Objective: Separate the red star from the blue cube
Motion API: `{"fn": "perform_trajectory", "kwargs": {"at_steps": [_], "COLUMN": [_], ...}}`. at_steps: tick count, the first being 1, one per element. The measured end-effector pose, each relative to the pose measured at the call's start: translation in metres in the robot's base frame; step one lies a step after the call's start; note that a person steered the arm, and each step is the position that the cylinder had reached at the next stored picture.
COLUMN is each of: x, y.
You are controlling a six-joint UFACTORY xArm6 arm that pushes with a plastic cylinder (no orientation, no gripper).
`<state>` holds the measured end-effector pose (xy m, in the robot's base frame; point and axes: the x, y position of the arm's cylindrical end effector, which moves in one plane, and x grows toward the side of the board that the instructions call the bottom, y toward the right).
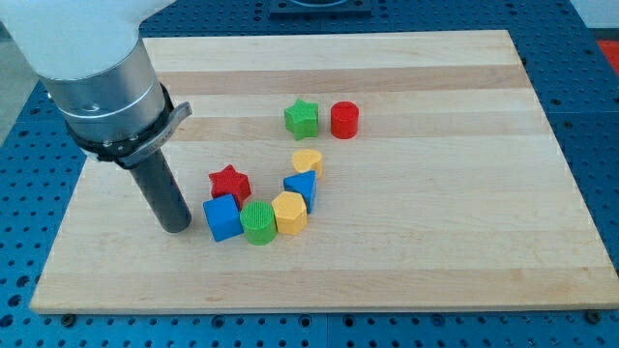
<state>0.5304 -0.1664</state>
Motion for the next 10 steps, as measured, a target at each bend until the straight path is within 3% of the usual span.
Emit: {"fn": "perform_trajectory", "kwargs": {"at_steps": [4,10], "x": [-0.036,-0.048], "y": [0.054,0.031]}}
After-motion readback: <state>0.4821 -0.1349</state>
